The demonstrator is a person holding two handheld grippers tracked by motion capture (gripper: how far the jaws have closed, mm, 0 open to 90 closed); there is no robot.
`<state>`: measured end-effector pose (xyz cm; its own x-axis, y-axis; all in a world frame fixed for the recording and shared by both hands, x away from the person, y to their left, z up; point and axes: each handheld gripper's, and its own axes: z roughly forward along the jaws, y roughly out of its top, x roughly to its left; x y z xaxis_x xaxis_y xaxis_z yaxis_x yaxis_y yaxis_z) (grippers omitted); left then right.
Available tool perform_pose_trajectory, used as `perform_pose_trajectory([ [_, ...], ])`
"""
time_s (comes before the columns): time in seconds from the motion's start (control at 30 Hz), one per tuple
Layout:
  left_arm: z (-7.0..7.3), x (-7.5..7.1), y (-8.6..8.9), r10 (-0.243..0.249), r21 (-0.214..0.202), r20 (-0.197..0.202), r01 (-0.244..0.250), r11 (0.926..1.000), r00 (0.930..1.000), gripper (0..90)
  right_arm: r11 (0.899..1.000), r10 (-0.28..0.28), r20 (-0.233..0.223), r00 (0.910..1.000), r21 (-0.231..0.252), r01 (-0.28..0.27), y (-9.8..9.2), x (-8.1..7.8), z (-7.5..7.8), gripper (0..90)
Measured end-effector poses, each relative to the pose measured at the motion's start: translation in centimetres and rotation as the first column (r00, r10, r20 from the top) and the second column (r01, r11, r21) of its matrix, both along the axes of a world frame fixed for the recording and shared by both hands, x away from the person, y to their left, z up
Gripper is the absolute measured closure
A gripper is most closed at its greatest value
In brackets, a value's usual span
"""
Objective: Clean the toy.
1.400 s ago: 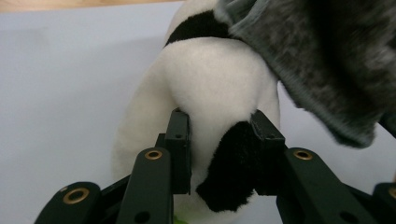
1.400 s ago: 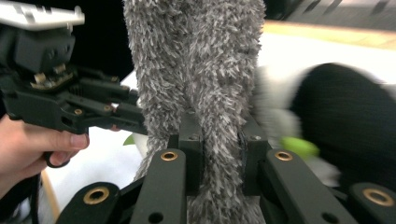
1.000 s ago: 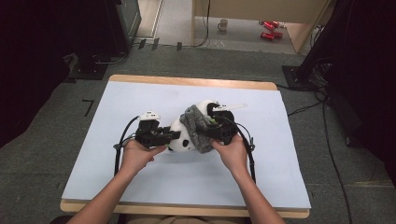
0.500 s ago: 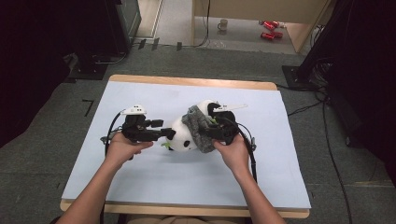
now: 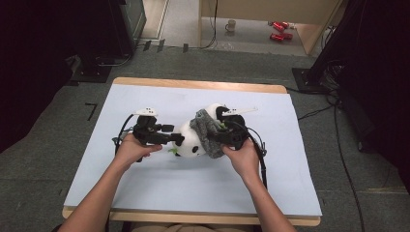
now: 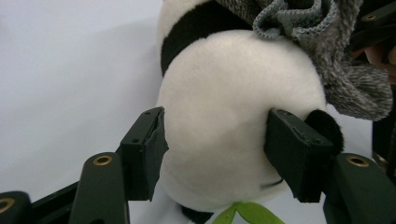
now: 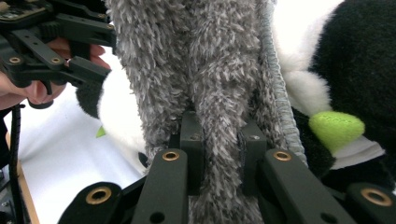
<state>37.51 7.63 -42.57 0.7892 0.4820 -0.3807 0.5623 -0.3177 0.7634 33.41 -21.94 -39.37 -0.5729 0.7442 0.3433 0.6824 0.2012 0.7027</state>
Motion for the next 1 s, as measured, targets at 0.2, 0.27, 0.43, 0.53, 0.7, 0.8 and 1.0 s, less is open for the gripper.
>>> perform_pose_trajectory([
  [0.2,-0.4,-0.2,-1.0,-0.03,0.037,0.007,0.03,0.9989,0.9995,59.7,1.0,-0.008,0.009,0.9999,-0.009,0.008,0.2,0.0,-0.2,77.7],
  [0.27,-0.3,-0.5,-1.0,-0.01,0.054,0.03,0.008,0.9985,0.9995,69.2,1.0,-0.009,0.008,0.9999,-0.006,0.009,0.2,-0.1,-0.1,77.7],
  [0.43,-0.2,-0.5,-0.6,0.021,0.052,0.016,-0.022,0.9984,0.9996,74.1,0.999,0.004,0.026,0.9996,0.034,-0.005,0.8,-0.9,1.1,78.1],
  [0.53,-0.1,-0.5,-0.6,0.031,0.047,0.01,-0.031,0.9984,0.9995,74.1,0.997,0.043,0.052,0.9977,0.065,-0.046,1.9,-1.7,1.9,78.2],
  [0.7,-0.1,-0.6,-0.5,0.035,0.035,0.003,-0.035,0.9988,0.9994,74.0,0.989,0.134,0.047,0.9899,0.051,-0.136,5.2,-2.8,1.3,78.2],
  [0.8,-0.1,-0.6,-0.5,0.035,0.031,-0.003,-0.035,0.9989,0.9994,74.0,0.989,0.146,0.058,0.9875,0.013,-0.147,6.6,-3.0,0.2,78.2],
  [1.0,-0.2,-0.6,-0.5,0.063,0.038,-0.007,-0.062,0.9973,0.998,74.4,0.991,0.134,0.116,0.9842,-0.01,-0.134,7.2,-3.1,-1.6,78.8],
])
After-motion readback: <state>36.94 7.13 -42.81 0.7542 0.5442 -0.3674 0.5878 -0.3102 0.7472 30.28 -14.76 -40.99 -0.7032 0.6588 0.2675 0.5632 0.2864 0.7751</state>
